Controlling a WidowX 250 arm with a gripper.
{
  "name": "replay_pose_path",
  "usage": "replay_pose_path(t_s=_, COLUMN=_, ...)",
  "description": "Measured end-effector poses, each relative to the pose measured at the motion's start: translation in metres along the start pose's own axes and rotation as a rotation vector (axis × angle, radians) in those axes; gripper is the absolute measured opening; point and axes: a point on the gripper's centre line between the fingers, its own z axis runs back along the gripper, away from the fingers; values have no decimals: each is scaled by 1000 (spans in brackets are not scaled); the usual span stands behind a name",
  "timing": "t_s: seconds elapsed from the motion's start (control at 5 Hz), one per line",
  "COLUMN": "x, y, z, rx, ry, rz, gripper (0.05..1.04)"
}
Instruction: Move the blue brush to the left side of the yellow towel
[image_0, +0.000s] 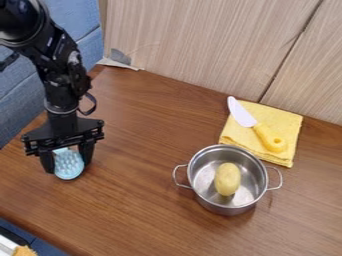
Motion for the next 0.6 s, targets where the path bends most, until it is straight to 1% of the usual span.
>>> replay_pose_path(t_s=0.2, x=-5, y=-3, z=2, rx=-12, ry=43, rz=-19, gripper=761)
replay_pose_path(t_s=0.4, x=0, y=-19, z=16, rx=-5, ry=49, rz=-97, gripper=761)
replay_pose_path(t_s=0.6, x=3, y=-47, z=31, rx=-26, ry=7, rz=-230, gripper=761)
